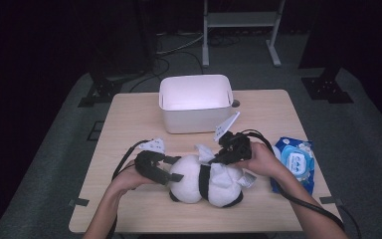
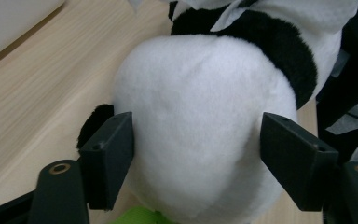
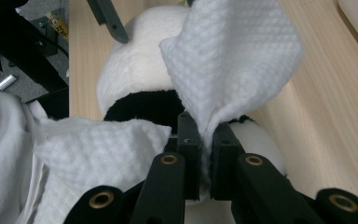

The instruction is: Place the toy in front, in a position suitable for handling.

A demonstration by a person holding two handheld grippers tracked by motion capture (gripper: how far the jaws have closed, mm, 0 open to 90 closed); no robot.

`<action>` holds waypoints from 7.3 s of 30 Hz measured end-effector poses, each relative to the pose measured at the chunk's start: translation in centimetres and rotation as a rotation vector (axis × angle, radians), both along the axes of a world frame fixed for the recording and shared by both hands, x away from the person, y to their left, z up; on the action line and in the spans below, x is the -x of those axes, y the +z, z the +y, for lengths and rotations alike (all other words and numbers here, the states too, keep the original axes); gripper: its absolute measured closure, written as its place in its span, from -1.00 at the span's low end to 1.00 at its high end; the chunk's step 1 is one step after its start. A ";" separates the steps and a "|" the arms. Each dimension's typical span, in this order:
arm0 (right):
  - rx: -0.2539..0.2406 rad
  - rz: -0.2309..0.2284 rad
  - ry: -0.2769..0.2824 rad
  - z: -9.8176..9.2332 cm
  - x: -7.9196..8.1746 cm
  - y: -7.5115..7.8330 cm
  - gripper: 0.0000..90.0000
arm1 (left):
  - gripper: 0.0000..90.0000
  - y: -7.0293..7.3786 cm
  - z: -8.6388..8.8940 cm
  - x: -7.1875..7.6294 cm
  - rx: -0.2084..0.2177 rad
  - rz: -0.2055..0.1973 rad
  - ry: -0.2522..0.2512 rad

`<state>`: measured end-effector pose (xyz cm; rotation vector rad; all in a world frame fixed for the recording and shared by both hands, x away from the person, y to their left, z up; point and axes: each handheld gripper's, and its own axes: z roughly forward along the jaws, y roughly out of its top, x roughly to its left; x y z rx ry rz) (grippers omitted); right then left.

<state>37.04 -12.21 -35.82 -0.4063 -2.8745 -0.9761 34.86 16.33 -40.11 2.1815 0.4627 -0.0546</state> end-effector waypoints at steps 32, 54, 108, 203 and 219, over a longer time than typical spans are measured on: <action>-0.028 0.001 0.148 0.6 3.6 0.0 0.88 | -0.76 -2.6 0.0 -1.3 0.087 0.208 -0.089; -0.025 -0.074 0.052 0.1 1.0 2.2 0.88 | -0.23 -1.0 0.0 -0.2 0.062 -0.143 0.004; 0.021 -0.086 -0.106 -4.9 -0.1 2.6 0.87 | -0.23 -0.4 0.0 1.3 0.036 -0.146 -0.114; 0.028 -0.083 0.047 -0.2 2.8 1.5 0.85 | -0.22 -2.6 -0.7 0.0 0.135 0.050 -0.105; -0.005 -0.169 0.054 0.8 2.7 5.0 0.85 | -0.15 3.1 1.2 1.4 0.159 -0.126 -0.047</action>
